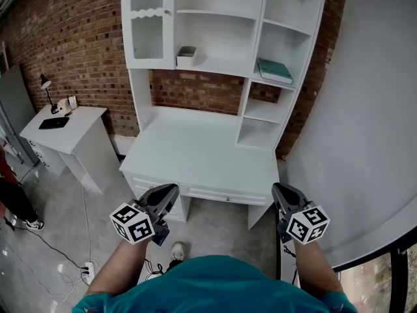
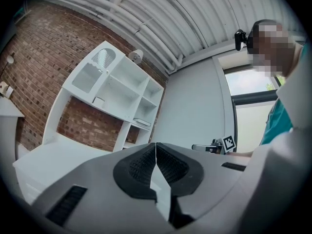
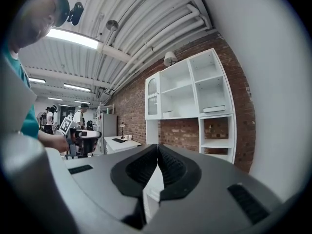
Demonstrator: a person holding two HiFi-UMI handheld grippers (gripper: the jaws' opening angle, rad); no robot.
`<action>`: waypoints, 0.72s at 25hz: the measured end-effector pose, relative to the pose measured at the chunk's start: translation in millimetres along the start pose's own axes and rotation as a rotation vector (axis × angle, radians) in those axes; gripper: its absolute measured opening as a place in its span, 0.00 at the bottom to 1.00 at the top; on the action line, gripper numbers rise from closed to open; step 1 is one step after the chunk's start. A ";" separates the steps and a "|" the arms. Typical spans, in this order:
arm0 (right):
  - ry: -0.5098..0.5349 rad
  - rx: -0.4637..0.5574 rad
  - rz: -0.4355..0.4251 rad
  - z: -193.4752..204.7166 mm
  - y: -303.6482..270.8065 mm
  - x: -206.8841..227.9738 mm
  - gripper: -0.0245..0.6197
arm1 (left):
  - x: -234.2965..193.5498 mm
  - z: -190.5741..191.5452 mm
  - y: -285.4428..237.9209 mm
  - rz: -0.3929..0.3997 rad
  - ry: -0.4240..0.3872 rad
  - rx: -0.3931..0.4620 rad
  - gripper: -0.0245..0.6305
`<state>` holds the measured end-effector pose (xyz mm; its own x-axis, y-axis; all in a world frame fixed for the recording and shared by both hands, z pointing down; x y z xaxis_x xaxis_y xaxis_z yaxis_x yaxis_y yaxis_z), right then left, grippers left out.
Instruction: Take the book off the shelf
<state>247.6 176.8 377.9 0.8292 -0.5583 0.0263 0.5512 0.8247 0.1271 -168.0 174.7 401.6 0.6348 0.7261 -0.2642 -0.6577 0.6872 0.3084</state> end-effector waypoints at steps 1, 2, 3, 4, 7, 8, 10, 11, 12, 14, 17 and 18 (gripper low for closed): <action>0.002 -0.001 0.007 1.2 -12.0 1.3 0.07 | -13.4 -1.4 -5.2 0.009 0.002 0.004 0.06; 0.003 -0.001 0.014 2.3 -25.2 2.4 0.07 | -28.0 -3.3 -11.0 0.018 0.004 0.008 0.06; 0.006 0.001 0.019 3.4 -39.4 3.1 0.07 | -43.6 -5.6 -17.3 0.028 0.006 0.011 0.06; 0.010 0.004 0.024 4.6 -54.4 3.5 0.07 | -60.1 -8.4 -24.2 0.038 0.007 0.013 0.06; 0.017 0.013 0.041 8.6 -101.4 4.2 0.07 | -111.4 -18.1 -47.4 0.070 0.012 0.002 0.06; 0.017 0.015 0.049 9.4 -117.1 4.6 0.07 | -128.1 -22.0 -55.6 0.082 0.014 -0.006 0.06; 0.015 0.023 0.064 9.4 -148.5 6.6 0.07 | -160.3 -31.6 -72.3 0.106 0.016 -0.019 0.06; 0.014 0.028 0.073 9.2 -164.0 8.3 0.07 | -176.1 -36.6 -80.7 0.117 0.016 -0.022 0.06; 0.012 0.033 0.082 9.3 -179.0 10.4 0.07 | -191.5 -41.3 -89.2 0.126 0.018 -0.024 0.06; 0.008 0.035 0.097 10.6 -206.7 14.8 0.07 | -219.7 -49.4 -105.5 0.140 0.025 -0.028 0.06; 0.013 0.026 0.117 11.4 -241.4 20.9 0.07 | -252.9 -58.5 -126.5 0.165 0.034 -0.045 0.06; 0.013 0.025 0.125 11.7 -251.5 23.4 0.07 | -262.7 -60.5 -132.5 0.174 0.036 -0.051 0.06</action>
<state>127.2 -44.8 358.1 0.8925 -0.4501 0.0305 0.4413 0.8851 0.1481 -272.1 -105.8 374.8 0.4953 0.8337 -0.2441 -0.7767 0.5509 0.3055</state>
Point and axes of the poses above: the fingertips, and each gripper's own axes: y backward along the fingers, x to its right, z out of its underside, the point moved 10 cm from there along y, backward along the fingers, and after that the axes turned 11 degrees about x, right-handed, at the moved point
